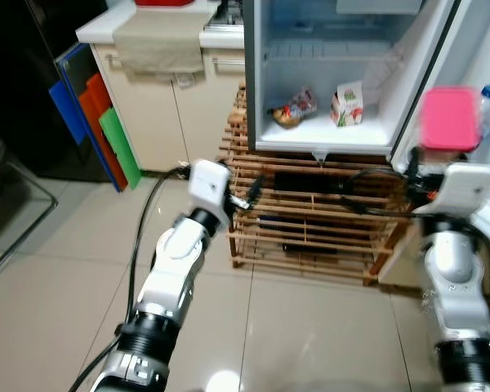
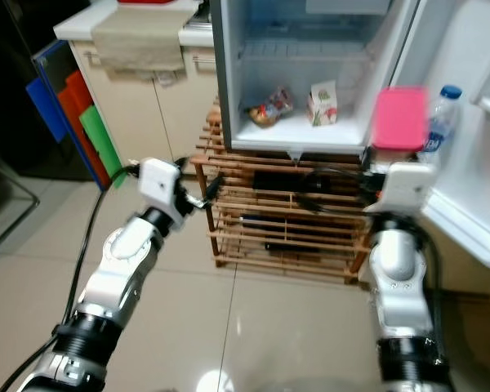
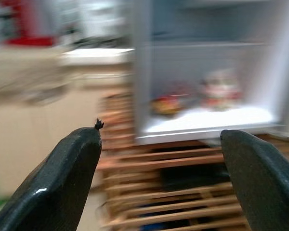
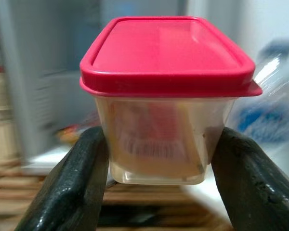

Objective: Restocking fridge

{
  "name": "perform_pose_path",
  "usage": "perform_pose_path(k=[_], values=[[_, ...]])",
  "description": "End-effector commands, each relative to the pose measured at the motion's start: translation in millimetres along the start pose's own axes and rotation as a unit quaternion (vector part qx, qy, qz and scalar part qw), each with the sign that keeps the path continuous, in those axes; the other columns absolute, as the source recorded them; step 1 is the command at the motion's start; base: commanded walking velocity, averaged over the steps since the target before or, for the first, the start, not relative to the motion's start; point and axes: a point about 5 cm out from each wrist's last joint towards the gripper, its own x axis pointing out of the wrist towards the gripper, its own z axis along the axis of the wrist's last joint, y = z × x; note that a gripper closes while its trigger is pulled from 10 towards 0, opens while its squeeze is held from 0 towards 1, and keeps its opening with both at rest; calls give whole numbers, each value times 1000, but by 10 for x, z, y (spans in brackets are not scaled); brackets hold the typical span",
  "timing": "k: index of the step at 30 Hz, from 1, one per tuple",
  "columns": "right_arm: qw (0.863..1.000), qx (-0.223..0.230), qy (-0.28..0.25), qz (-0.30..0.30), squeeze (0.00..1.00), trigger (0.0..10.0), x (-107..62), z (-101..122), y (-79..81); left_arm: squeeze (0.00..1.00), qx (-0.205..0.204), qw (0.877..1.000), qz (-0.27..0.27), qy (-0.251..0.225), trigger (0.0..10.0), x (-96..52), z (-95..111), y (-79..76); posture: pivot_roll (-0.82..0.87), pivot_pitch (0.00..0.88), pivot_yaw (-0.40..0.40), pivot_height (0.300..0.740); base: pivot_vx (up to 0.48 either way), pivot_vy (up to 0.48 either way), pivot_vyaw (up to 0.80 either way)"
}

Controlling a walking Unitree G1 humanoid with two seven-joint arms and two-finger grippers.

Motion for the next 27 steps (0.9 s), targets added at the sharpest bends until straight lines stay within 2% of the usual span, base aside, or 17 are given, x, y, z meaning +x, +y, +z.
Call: perform_pose_path(k=[1,3,5,7,17,21,27], values=[[999,20,12,32,0,10000,-29,-18,134,0,1,999,36,5,10000,36,39,100,-48,0,60,740,0,0,0],[999,23,23,34,0,10000,-51,-53,155,0,9,1000,30,-5,10000,58,85,86,-46,0,57,740,0,0,0],[998,30,50,37,0,10000,-76,-139,182,0,11,999,-11,-42,10000,110,241,2,-43,0,52,740,227,0,350],[997,23,65,41,0,10000,-63,-179,190,0,34,997,-37,-55,10000,158,331,-65,-44,0,51,740,454,0,684],[996,3,68,56,0,10000,-12,-138,175,0,35,997,-57,-40,10000,167,309,-144,-49,0,46,740,460,0,654],[995,-6,75,58,0,10000,-13,-156,199,0,34,997,-67,-30,10000,156,268,-154,-47,0,45,740,472,0,0],[995,-2,79,57,0,10000,-13,-169,216,0,38,996,-77,-23,10000,152,247,-157,-44,0,46,740,472,0,-697]])
